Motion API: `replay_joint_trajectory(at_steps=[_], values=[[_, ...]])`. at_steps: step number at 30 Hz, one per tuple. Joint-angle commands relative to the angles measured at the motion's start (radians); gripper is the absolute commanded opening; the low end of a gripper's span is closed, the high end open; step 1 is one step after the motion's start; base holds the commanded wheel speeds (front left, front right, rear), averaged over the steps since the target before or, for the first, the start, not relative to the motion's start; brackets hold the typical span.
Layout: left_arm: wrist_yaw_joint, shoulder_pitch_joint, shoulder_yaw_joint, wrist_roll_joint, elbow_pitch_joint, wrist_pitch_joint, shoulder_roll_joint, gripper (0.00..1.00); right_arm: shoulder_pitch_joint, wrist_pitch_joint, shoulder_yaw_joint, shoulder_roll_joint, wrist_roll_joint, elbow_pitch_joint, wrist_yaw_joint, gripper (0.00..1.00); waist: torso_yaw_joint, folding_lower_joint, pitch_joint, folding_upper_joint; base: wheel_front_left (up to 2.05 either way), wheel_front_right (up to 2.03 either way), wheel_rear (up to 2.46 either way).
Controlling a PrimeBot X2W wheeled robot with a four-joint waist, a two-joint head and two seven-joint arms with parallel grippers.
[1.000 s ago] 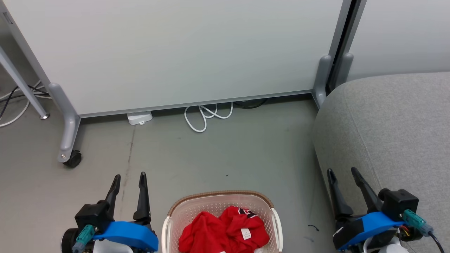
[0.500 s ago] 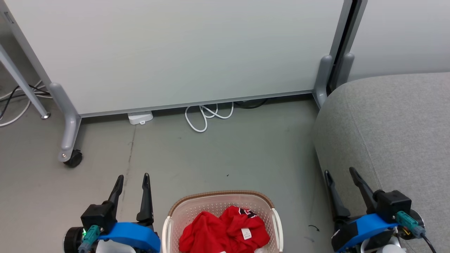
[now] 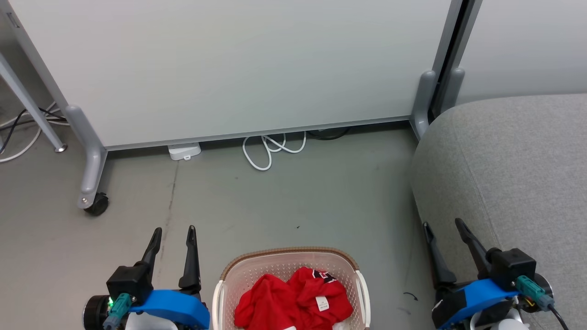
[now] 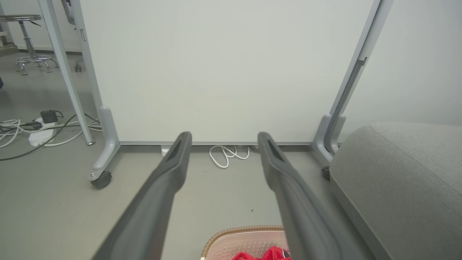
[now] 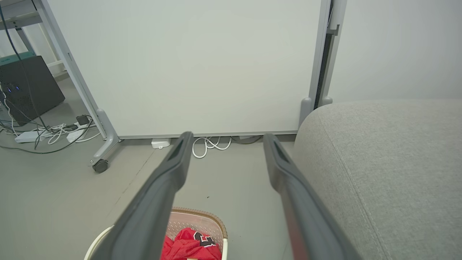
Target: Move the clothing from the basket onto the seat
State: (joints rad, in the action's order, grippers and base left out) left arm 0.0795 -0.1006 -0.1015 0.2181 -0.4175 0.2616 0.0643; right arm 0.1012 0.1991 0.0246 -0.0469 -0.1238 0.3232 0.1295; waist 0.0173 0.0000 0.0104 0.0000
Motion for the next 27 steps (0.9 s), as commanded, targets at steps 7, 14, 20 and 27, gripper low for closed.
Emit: replay_joint_trajectory(at_steps=[7,14,20,27], values=[[-0.001,-0.015,0.0,-0.008,-0.003,0.005,0.003,1.0,0.029,0.003,0.013,-0.006,-0.002,-0.008,0.002,1.0,-0.017,0.0,0.031,0.0,0.0,0.0,0.0],[0.005,-0.066,-0.008,0.001,-0.063,0.004,0.006,1.0,0.087,0.003,0.051,-0.006,-0.006,-0.041,0.002,1.0,-0.073,0.0,0.141,0.0,0.0,0.0,0.0],[0.007,-0.126,-0.018,0.001,-0.133,0.003,0.009,1.0,0.14,0.01,0.079,-0.006,0.001,-0.067,0.001,1.0,-0.124,0.0,0.247,0.0,0.0,0.0,0.0],[0.012,-0.225,-0.027,-0.002,-0.258,-0.001,0.025,1.0,0.207,0.035,0.125,-0.005,-0.025,-0.09,0.001,1.0,-0.196,0.0,0.394,0.0,0.0,0.0,0.0]])
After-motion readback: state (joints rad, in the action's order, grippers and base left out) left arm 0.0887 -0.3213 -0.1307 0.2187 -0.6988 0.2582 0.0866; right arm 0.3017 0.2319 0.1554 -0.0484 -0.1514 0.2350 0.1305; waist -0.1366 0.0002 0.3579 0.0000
